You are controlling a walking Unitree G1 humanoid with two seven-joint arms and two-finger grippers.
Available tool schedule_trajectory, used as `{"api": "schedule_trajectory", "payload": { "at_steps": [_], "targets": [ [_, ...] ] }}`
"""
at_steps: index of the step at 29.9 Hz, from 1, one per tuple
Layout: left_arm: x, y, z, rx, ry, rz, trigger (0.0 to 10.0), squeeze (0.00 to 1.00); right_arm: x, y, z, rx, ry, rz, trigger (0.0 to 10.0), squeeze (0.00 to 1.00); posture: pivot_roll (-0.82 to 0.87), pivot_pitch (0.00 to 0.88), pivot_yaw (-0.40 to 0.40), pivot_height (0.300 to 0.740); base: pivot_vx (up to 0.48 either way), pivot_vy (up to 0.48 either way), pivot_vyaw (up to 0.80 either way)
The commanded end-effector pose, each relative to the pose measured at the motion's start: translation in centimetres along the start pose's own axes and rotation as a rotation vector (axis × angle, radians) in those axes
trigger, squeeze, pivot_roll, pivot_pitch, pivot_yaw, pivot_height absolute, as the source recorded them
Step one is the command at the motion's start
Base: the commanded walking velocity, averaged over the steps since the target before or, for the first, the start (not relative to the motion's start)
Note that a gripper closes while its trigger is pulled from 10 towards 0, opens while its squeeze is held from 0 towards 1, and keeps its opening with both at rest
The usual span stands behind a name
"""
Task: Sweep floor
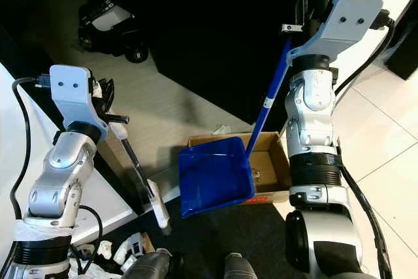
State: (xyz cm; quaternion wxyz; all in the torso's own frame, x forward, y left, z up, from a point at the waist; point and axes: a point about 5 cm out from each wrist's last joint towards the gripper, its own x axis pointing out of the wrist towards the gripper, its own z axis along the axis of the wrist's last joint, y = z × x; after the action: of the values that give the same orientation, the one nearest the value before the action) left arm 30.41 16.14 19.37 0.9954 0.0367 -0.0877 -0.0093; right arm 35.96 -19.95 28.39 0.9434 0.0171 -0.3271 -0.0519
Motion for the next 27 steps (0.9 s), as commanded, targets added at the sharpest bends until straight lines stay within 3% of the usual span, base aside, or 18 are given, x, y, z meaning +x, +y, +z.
{"api": "schedule_trajectory", "payload": {
  "at_steps": [1, 22, 27],
  "targets": [
    [-0.21, 0.00, 0.74, -0.019, -0.033, 0.007, 10.0, 0.00, 0.12, 0.13, 0.84, 0.021, -0.036, -0.004, 10.0, 0.00, 0.05, 0.081, 0.031, 0.740, 0.000, 0.000, 0.00],
    [-0.24, 0.17, 0.95, -0.036, -0.048, 0.018, 10.0, 0.00, 0.02, 0.36, 0.71, 0.026, -0.020, 0.000, 10.0, 0.00, 0.05, 0.089, 0.028, 0.740, 0.000, 0.000, 0.00],
    [-0.26, 0.16, 0.95, -0.035, -0.047, 0.018, 10.0, 0.00, -0.03, 0.38, 0.69, 0.025, -0.017, 0.000, 10.0, 0.00, 0.05, 0.089, 0.028, 0.740, -0.247, 0.000, 0.00]
  ]
}}
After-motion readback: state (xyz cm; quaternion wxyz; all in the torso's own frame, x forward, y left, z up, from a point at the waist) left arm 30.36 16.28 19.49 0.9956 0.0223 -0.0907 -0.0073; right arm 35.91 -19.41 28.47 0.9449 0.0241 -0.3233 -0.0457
